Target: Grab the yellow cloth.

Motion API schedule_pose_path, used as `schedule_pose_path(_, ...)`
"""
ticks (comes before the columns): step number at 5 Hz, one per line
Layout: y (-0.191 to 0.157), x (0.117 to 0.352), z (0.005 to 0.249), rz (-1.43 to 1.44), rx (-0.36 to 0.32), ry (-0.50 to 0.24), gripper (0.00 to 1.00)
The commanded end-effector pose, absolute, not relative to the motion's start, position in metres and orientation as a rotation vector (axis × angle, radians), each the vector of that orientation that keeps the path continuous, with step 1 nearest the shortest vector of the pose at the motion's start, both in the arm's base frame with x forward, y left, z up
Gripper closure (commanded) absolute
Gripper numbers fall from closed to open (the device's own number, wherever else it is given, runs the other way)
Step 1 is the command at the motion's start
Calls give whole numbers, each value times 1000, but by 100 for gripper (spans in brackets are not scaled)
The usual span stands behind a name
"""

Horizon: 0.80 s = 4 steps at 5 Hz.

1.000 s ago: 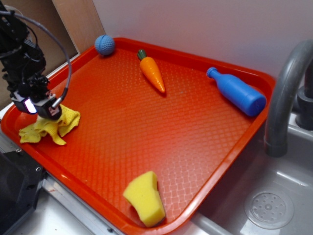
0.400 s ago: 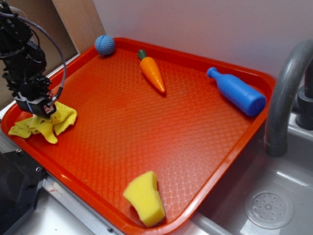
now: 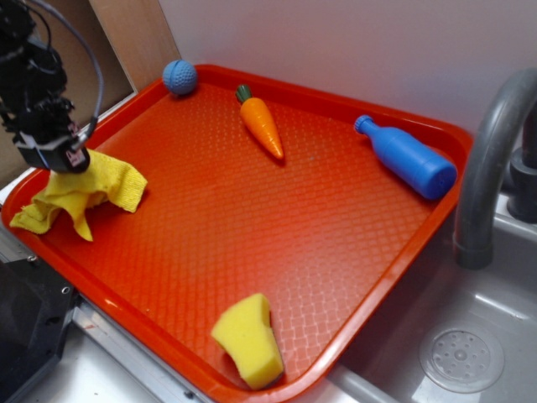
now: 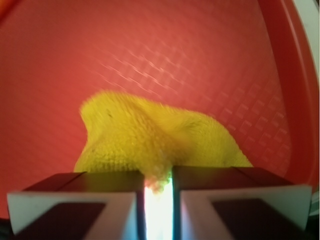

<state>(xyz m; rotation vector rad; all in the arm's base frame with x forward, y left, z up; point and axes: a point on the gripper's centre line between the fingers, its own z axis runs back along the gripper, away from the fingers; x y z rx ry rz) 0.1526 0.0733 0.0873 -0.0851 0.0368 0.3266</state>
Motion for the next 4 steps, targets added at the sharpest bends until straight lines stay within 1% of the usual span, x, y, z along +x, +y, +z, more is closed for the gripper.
schedule_pose_path(1, 74, 143, 159, 553, 56, 140, 100)
schedule_pose_path(2, 73, 136, 206, 586, 45, -60, 100)
schedule_pose_path(3, 42, 170, 253, 452, -38, -236, 100)
schedule_pose_path(4, 21, 192, 305, 288, -93, -265, 100)
